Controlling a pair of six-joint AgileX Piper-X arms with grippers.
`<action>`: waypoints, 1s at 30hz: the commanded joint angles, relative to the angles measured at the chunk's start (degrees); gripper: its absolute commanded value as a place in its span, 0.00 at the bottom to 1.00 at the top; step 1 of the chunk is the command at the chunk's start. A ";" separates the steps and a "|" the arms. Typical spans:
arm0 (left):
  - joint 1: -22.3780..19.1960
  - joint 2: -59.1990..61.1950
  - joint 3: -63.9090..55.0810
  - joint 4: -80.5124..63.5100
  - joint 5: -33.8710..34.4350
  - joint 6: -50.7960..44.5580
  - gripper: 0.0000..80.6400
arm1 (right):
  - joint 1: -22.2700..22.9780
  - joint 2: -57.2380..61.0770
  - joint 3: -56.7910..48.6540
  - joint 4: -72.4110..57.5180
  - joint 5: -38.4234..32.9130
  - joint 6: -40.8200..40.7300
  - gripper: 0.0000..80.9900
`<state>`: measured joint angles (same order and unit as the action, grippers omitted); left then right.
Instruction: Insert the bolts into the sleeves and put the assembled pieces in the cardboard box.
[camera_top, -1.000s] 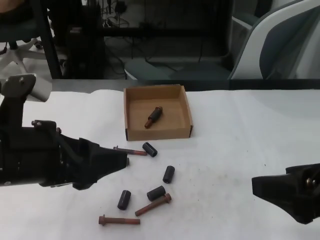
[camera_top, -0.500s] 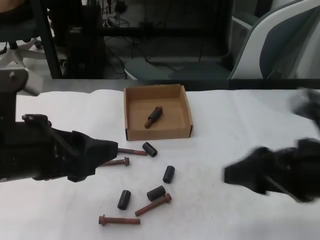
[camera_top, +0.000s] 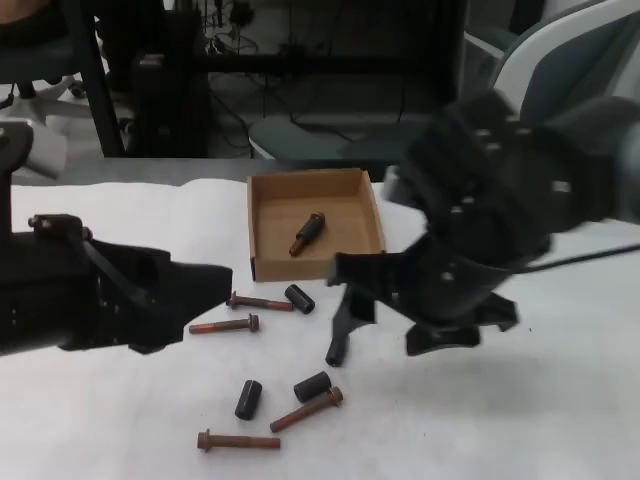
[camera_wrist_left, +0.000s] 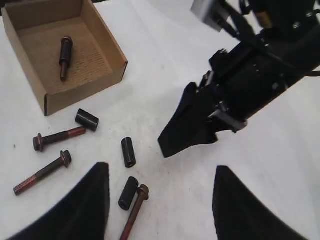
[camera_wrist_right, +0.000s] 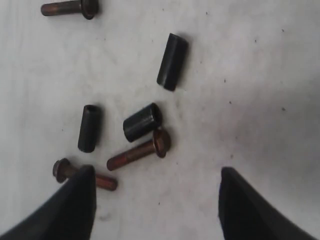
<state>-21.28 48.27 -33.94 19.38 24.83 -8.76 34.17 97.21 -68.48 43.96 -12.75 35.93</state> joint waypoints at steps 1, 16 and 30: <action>0.05 -0.66 -0.25 -2.14 -0.42 0.25 0.75 | 0.68 3.45 -3.49 1.74 -0.34 0.66 0.86; 0.05 -0.66 -0.25 -3.36 -0.42 0.25 0.75 | 1.25 12.67 -7.56 1.33 4.28 5.35 0.86; 0.05 -0.66 -0.25 -3.36 -0.42 0.25 0.75 | 1.25 13.11 -8.42 -3.52 3.34 7.93 0.73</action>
<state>-21.28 47.98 -33.94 16.73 24.74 -8.64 35.31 110.18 -76.11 41.16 -8.87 43.01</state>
